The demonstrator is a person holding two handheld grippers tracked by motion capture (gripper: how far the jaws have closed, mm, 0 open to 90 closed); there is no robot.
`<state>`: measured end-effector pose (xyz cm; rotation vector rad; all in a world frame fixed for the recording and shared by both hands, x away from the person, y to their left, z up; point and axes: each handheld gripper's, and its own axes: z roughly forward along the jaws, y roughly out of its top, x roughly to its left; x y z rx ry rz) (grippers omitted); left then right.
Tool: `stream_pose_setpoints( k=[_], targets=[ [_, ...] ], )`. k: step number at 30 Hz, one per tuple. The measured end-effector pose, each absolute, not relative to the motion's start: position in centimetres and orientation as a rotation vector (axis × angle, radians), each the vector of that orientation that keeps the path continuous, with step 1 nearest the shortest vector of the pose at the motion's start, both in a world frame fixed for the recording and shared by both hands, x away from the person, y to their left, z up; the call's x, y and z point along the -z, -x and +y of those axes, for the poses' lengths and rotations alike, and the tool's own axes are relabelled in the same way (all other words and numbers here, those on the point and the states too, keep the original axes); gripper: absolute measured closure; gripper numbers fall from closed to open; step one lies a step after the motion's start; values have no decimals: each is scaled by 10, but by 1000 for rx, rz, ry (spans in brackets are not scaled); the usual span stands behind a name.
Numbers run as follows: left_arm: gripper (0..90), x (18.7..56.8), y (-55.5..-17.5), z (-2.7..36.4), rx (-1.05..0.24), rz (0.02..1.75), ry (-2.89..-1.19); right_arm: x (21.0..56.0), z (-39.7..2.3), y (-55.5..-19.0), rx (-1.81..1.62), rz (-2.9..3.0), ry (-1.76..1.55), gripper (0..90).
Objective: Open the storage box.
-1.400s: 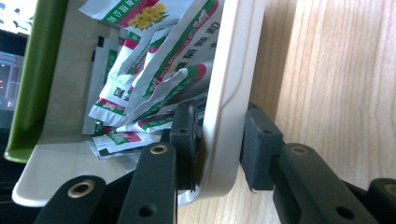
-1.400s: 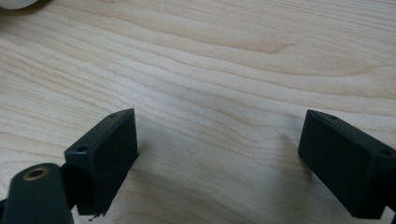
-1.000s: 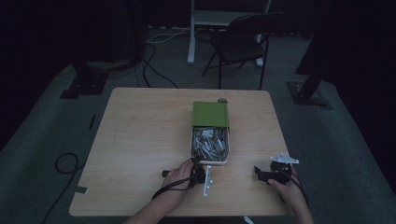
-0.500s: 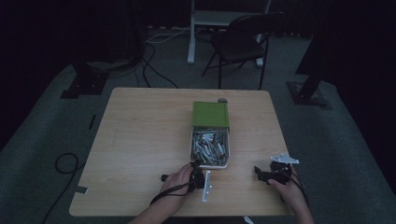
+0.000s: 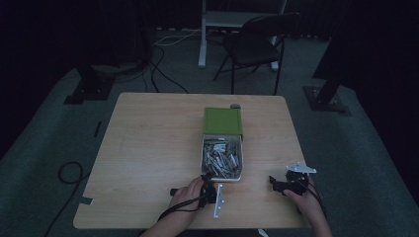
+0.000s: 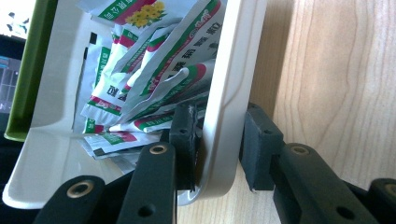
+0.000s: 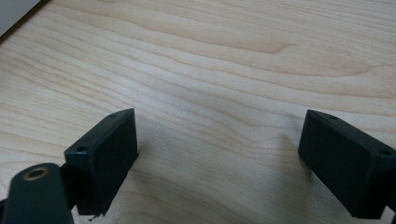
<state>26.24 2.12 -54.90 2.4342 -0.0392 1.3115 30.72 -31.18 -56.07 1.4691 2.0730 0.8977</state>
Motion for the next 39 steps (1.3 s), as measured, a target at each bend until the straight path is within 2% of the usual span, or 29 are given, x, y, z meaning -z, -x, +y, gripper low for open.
stream_pose_setpoints(
  k=[10,14,27,36,39],
  targets=[
    [678,547,-262,21,-1271,-10,-2438,561,-312,-307,-898,2073,-1469,115],
    [615,544,-262,24,-1187,30,-2393,561,-312,-307,-898,2073,-1469,115],
    [615,529,-263,38,-837,207,-2271,561,-312,-307,-898,2073,-1469,115],
    [615,522,-262,51,-662,292,-2162,561,-312,-307,-898,2073,-1469,115],
    [615,521,-262,57,-642,313,-2140,561,-312,-307,-898,2073,-1469,115]
  ],
)
